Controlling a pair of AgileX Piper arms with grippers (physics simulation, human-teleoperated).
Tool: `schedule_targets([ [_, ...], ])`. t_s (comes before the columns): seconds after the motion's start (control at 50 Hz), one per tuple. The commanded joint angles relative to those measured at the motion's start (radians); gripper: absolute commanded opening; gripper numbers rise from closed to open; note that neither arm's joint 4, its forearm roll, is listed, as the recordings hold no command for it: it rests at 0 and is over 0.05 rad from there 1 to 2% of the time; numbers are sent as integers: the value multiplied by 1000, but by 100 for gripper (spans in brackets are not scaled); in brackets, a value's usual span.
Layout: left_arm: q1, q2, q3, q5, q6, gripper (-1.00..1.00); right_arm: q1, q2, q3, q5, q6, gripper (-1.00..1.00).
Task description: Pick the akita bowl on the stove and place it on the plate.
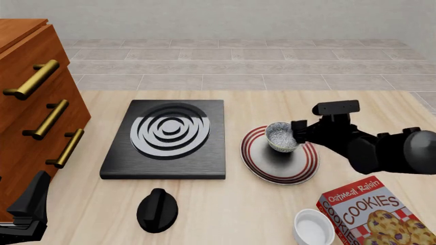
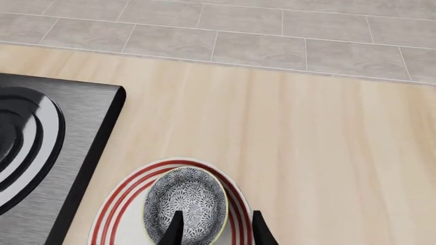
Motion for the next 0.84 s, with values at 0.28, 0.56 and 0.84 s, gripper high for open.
schedule_targets([
  [0.28, 0, 0, 0, 0, 0, 100, 47, -353, 247, -109, -75, 100],
  [0.56, 0, 0, 0, 0, 0, 100, 55, -659, 496, -145, -116, 100],
  [0.84, 0, 0, 0, 0, 0, 100, -70, -712, 625, -397, -21, 100],
])
